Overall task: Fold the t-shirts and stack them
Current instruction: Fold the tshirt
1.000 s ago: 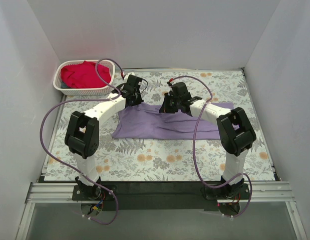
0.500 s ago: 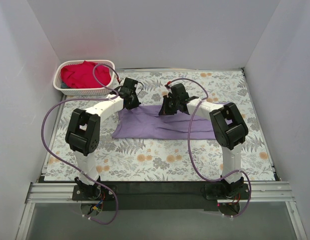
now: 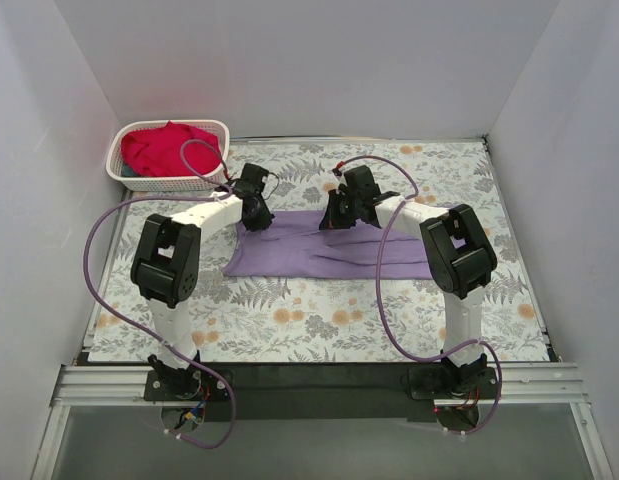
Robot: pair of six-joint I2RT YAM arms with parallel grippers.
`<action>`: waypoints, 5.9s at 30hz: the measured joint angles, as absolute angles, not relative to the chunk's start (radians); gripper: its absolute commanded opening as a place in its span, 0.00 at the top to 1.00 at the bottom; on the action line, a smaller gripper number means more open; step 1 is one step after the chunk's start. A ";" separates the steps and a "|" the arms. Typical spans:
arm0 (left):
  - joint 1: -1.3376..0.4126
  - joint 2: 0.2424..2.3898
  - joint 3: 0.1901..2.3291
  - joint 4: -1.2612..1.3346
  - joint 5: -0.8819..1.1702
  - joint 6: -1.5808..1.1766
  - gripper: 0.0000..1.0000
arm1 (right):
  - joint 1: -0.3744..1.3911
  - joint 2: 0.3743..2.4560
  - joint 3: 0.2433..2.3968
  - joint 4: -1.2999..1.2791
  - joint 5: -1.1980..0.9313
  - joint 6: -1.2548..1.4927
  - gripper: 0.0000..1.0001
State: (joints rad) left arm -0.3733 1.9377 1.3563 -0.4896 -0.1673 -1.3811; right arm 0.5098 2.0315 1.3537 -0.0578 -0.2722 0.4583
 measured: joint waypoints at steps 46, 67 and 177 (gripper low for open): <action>-0.316 1.590 0.884 -0.538 -0.236 -1.454 0.90 | 0.571 1.617 0.983 -0.252 -0.099 0.290 0.67; -0.316 1.569 0.857 -0.533 -0.277 -1.500 0.91 | 0.635 1.745 1.013 -0.184 0.116 0.331 0.74; -0.222 1.877 1.225 -0.414 0.033 -1.411 0.81 | 0.493 2.065 1.267 0.289 -0.500 0.591 0.87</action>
